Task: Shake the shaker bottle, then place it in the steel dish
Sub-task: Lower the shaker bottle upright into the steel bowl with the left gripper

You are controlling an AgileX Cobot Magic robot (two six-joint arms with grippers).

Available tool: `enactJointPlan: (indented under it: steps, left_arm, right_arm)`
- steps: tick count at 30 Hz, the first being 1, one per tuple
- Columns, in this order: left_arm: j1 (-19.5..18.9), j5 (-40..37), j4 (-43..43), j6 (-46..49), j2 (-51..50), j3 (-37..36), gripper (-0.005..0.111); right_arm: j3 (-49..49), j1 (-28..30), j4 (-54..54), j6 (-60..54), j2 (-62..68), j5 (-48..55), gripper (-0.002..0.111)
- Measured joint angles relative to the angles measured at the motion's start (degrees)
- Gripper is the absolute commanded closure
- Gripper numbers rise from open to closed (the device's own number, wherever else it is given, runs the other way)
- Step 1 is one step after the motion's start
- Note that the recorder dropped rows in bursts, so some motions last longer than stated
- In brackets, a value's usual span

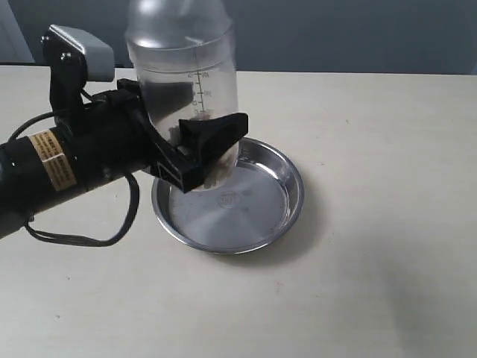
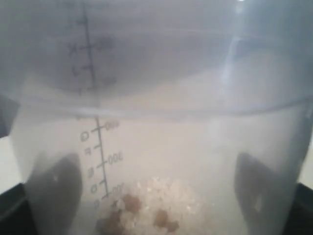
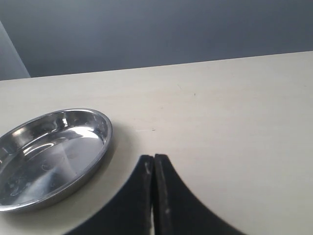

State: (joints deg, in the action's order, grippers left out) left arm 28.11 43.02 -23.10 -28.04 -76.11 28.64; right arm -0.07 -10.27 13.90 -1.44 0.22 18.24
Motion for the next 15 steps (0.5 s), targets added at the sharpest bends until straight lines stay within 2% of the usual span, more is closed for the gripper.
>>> enactJointPlan:
  steps: [4, 7, 11, 13, 15]
  left_arm:
    - [0.0, 7.8, 1.0, 0.9, 3.9, 1.8, 0.107]
    - [0.0, 1.5, 0.3, 2.4, 6.7, 4.3, 0.107]
    - [-0.1, -11.6, 0.7, 3.0, 1.4, 2.5, 0.107]
    - [-0.1, -12.9, -0.8, 3.1, -0.8, 1.0, 0.107]
    - [-0.1, -8.4, -1.7, 4.0, -1.6, 0.7, 0.107]
  right_arm:
    - [0.0, 0.0, 0.0, 0.0, 0.0, 0.0, 0.109]
    - [0.0, 0.0, 0.0, 0.0, 0.0, 0.0, 0.109]
    - [0.0, 0.0, 0.0, 0.0, 0.0, 0.0, 0.109]
    - [0.0, 0.0, 0.0, 0.0, 0.0, 0.0, 0.109]
    - [0.0, 0.0, 0.0, 0.0, 0.0, 0.0, 0.109]
